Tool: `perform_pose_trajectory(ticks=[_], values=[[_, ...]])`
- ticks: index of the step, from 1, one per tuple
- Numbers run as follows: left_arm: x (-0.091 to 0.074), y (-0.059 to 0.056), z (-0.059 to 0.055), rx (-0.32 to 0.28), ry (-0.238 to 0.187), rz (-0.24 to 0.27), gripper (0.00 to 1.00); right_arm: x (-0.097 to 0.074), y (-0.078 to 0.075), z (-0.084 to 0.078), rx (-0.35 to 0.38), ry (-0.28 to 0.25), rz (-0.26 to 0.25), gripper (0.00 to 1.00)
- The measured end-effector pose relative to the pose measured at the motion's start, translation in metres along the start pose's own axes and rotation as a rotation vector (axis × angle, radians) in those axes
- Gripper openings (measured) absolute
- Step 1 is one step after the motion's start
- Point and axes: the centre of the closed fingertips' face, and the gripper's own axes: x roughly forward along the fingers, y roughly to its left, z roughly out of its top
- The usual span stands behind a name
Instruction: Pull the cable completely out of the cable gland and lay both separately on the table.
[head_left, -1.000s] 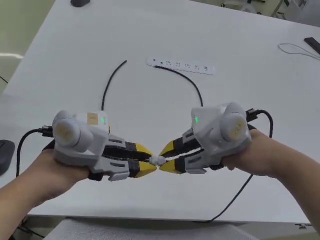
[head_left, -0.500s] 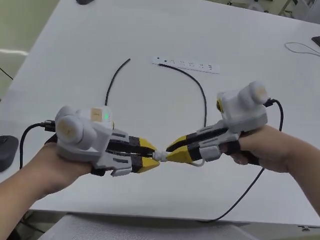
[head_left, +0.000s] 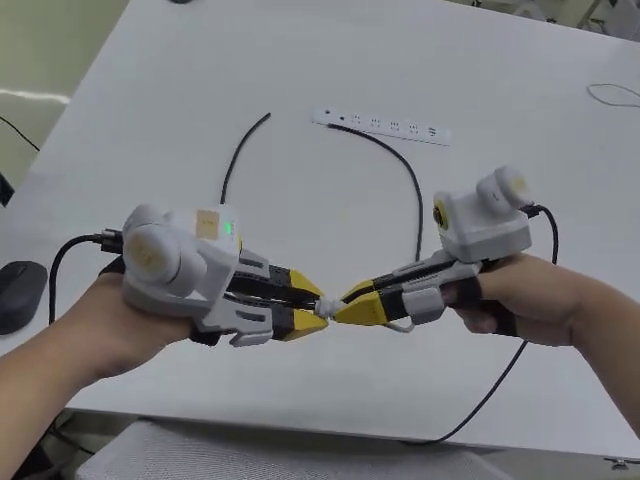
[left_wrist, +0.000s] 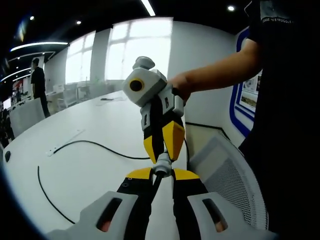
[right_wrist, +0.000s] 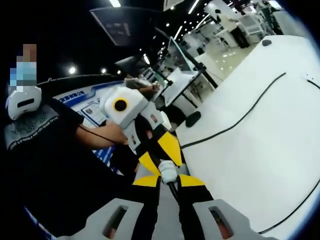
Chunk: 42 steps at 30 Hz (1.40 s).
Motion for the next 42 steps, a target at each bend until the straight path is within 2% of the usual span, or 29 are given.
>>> perform_pose_trajectory(ticks=[5,15,21,22,23,25,29,31,35,42], values=[[-0.0004,0.0000,-0.0010,-0.022,0.000,-0.005,0.14,0.0003,0.0024,-0.0005,-0.071,0.000,-0.014,0.08],[-0.0002,-0.0025,-0.0036,-0.101,-0.003,-0.032,0.14,0.0008,0.0023,-0.0030,-0.364,0.039,-0.148,0.07],[-0.0015,-0.0058,-0.0048,-0.168,-0.005,-0.055,0.14,0.0007,0.0006,-0.0049,-0.545,0.063,-0.248,0.07],[-0.0021,-0.0067,-0.0051,-0.187,-0.006,-0.061,0.14,0.0015,0.0018,-0.0052,-0.595,0.070,-0.265,0.07],[-0.0022,-0.0068,-0.0052,-0.190,-0.006,-0.062,0.14,0.0014,0.0009,-0.0056,-0.607,0.073,-0.273,0.07],[-0.0029,-0.0059,-0.0057,-0.228,-0.009,-0.066,0.14,0.0013,-0.0021,-0.0044,-0.680,0.078,-0.319,0.07],[-0.0039,-0.0061,-0.0070,-0.245,-0.011,-0.070,0.14,0.0040,-0.0021,-0.0057,-0.799,0.110,-0.388,0.07],[-0.0043,-0.0072,-0.0084,-0.270,-0.008,-0.077,0.14,0.0060,-0.0010,-0.0077,-0.829,0.121,-0.409,0.07],[-0.0040,-0.0083,-0.0099,-0.265,-0.005,-0.077,0.14,0.0072,-0.0020,-0.0090,-0.840,0.124,-0.433,0.07],[-0.0031,-0.0088,-0.0080,-0.256,-0.010,-0.082,0.14,0.0041,-0.0028,-0.0070,-0.803,0.108,-0.441,0.08]])
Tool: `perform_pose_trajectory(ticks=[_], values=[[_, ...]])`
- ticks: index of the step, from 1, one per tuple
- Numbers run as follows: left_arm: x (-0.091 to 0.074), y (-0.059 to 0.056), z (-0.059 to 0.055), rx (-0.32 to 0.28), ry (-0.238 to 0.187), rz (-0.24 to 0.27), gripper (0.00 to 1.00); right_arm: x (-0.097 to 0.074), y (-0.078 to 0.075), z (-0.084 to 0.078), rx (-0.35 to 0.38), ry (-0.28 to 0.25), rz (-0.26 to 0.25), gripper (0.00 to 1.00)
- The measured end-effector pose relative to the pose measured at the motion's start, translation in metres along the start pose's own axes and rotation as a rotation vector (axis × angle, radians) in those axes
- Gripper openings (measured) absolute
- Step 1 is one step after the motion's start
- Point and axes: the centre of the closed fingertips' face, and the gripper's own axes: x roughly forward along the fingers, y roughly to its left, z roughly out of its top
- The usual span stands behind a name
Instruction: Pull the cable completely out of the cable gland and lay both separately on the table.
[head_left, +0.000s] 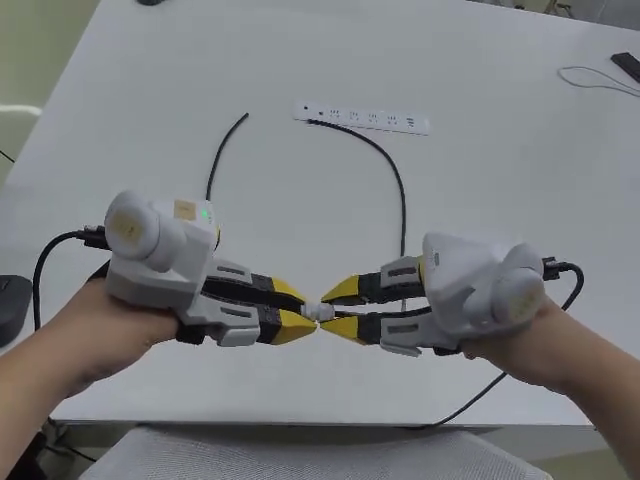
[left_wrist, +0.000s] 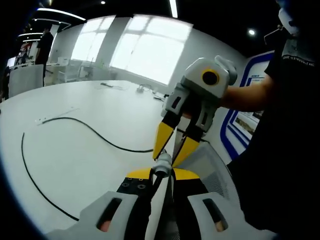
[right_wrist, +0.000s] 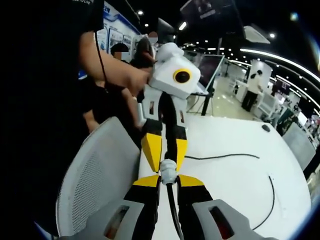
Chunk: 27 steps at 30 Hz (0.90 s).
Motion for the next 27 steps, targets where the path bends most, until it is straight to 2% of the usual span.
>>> perform_pose_trajectory(ticks=[5,9,10,12,13,14,15,17,19,20,22,24,25,27], values=[[0.000,-0.001,0.001,0.006,-0.004,-0.005,0.14,-0.001,0.001,0.001,0.033,-0.004,0.003,0.09],[0.001,-0.001,0.002,0.019,-0.008,-0.005,0.14,-0.001,-0.002,0.000,0.111,-0.005,0.008,0.15],[0.001,-0.001,0.001,0.022,-0.007,-0.005,0.14,-0.002,-0.002,-0.001,0.139,-0.002,0.016,0.16],[0.001,-0.001,0.000,0.039,-0.003,-0.005,0.14,-0.004,0.000,0.004,0.216,-0.032,0.045,0.16],[0.001,-0.001,0.000,0.053,0.000,-0.004,0.14,-0.004,0.000,0.004,0.231,-0.035,0.048,0.17],[0.001,0.000,-0.001,0.064,0.002,-0.002,0.14,-0.007,-0.003,0.005,0.321,-0.056,0.069,0.20],[0.001,0.000,0.000,0.068,0.001,-0.002,0.14,-0.009,-0.004,0.008,0.365,-0.072,0.087,0.21],[0.001,-0.001,0.000,0.088,-0.003,0.000,0.14,-0.012,-0.007,0.004,0.458,-0.069,0.123,0.20],[0.000,-0.001,0.001,0.107,-0.006,0.001,0.14,-0.013,-0.003,0.002,0.580,-0.060,0.200,0.19],[0.000,-0.001,0.001,0.108,-0.005,0.000,0.14,-0.012,-0.007,0.001,0.586,-0.068,0.198,0.18],[0.000,-0.002,0.001,0.129,-0.004,0.002,0.14,-0.012,-0.008,0.004,0.628,-0.092,0.232,0.17],[-0.001,-0.002,0.001,0.143,-0.004,0.002,0.14,-0.010,-0.014,0.005,0.667,-0.118,0.234,0.17],[-0.001,-0.002,0.001,0.152,-0.007,0.004,0.14,-0.011,-0.011,0.009,0.701,-0.134,0.264,0.18],[-0.002,-0.001,0.002,0.148,-0.009,0.006,0.14,-0.010,-0.013,0.007,0.704,-0.137,0.275,0.17]])
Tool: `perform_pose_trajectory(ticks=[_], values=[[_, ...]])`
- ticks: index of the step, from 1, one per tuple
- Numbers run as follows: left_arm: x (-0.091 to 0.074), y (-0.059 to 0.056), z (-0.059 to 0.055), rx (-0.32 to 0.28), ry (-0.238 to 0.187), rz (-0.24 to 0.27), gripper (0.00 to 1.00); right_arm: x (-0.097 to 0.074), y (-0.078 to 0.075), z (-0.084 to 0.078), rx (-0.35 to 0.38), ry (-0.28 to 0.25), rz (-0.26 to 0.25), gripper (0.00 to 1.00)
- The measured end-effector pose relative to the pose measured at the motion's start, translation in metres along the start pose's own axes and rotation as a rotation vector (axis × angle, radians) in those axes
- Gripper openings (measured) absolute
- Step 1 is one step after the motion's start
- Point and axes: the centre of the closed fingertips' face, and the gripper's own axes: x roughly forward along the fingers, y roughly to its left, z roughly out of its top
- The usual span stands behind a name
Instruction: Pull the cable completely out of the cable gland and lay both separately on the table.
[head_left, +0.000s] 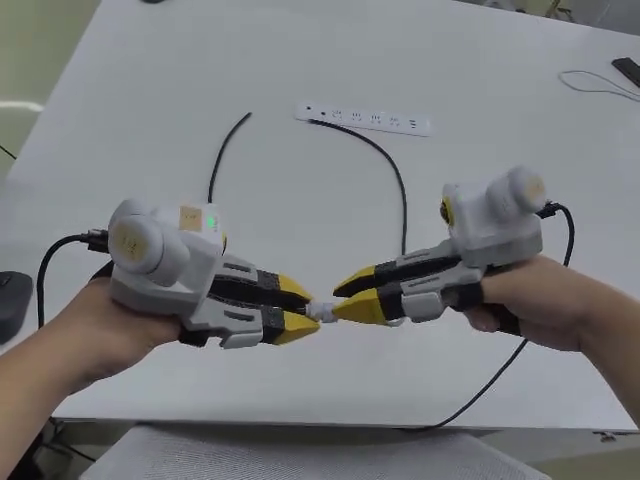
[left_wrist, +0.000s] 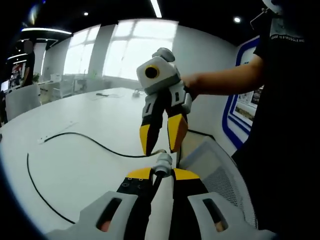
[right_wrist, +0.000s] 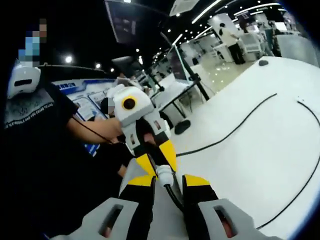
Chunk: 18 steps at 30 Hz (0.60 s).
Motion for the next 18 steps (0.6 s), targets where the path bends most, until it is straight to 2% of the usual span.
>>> perform_pose_trajectory(ticks=[3,8,18], values=[[-0.001,0.001,0.001,0.004,-0.002,0.005,0.14,0.002,0.009,0.000,0.070,-0.004,0.067,0.16],[-0.002,0.001,0.002,0.011,-0.008,0.005,0.14,0.009,0.010,-0.008,0.063,0.032,0.073,0.16],[-0.001,-0.002,0.001,0.024,0.004,0.002,0.14,0.011,0.012,-0.011,0.085,0.021,0.095,0.09]])
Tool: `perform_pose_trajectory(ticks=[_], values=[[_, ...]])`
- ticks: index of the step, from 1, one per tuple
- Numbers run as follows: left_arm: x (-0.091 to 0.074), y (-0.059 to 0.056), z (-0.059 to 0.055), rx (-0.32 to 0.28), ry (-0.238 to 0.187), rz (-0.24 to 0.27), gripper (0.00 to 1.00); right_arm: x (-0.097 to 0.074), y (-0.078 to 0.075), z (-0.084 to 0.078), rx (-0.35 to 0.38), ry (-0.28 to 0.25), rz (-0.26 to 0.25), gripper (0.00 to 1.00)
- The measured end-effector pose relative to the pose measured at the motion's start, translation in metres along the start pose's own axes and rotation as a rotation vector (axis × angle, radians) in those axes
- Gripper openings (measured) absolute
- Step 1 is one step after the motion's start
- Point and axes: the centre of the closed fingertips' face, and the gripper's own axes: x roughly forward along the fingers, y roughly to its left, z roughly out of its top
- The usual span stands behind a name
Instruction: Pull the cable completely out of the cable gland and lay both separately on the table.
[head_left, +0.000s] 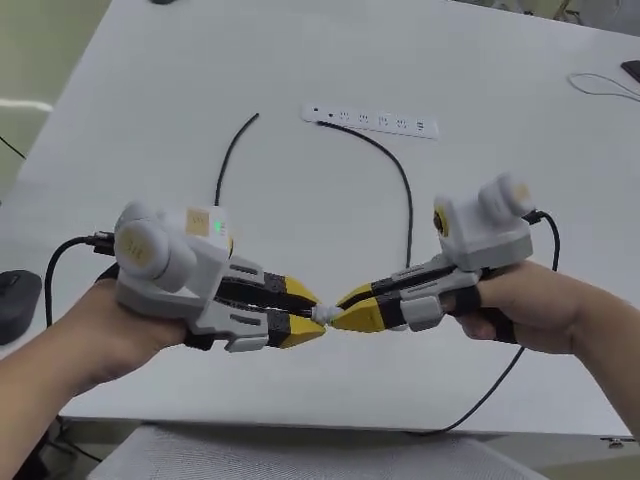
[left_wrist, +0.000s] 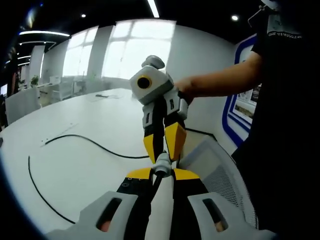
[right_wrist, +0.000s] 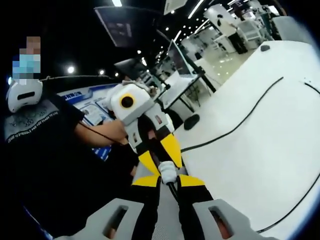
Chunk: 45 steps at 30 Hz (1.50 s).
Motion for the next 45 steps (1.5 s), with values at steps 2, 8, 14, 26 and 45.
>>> perform_pose_trajectory(ticks=[2,8,14,26,45], values=[[0.000,0.000,0.000,-0.005,0.001,-0.002,0.14,0.000,0.000,0.000,-0.003,0.000,-0.001,0.09],[0.001,0.000,-0.002,-0.031,0.008,-0.007,0.14,0.000,-0.001,-0.002,-0.152,0.020,-0.042,0.08],[0.001,0.004,-0.001,-0.091,0.004,-0.006,0.14,-0.001,-0.002,0.001,-0.358,0.025,-0.136,0.07],[0.002,0.003,-0.004,-0.163,0.019,-0.022,0.14,0.001,-0.008,-0.005,-0.730,0.130,-0.322,0.07],[0.001,0.005,0.001,-0.195,-0.006,-0.017,0.15,-0.002,-0.011,0.000,-0.850,0.175,-0.473,0.08]])
